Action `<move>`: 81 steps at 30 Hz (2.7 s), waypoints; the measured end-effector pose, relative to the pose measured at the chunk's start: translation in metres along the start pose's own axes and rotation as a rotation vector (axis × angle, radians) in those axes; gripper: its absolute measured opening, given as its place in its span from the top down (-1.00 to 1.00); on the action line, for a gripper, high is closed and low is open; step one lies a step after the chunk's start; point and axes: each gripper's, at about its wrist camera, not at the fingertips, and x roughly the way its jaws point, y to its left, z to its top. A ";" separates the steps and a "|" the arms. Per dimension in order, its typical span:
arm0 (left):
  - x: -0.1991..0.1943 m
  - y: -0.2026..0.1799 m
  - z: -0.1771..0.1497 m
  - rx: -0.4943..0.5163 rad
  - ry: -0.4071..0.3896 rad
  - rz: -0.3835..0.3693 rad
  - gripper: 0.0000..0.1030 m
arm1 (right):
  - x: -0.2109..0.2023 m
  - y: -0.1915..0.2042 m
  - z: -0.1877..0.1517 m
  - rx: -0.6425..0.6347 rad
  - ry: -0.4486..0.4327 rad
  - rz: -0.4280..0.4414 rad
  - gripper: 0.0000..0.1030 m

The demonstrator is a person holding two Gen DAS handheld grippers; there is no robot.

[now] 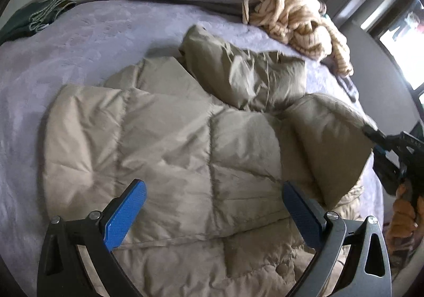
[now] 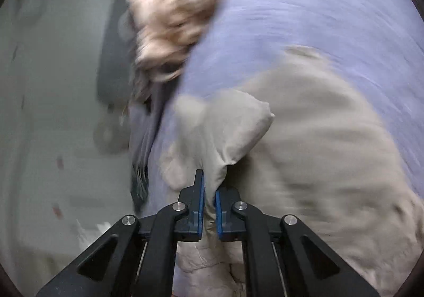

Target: Fold large clothes

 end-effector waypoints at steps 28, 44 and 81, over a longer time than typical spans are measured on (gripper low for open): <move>0.061 0.013 0.033 -0.173 0.121 -0.215 0.83 | -0.012 -0.079 -0.029 0.098 0.104 -0.215 -0.23; 0.046 -0.001 -0.004 0.042 0.073 0.109 -0.16 | -0.013 -0.097 0.006 -0.013 0.080 -0.379 0.79; 0.041 -0.012 -0.015 0.161 0.030 0.191 0.49 | -0.018 -0.071 0.000 -0.444 0.054 -0.609 1.00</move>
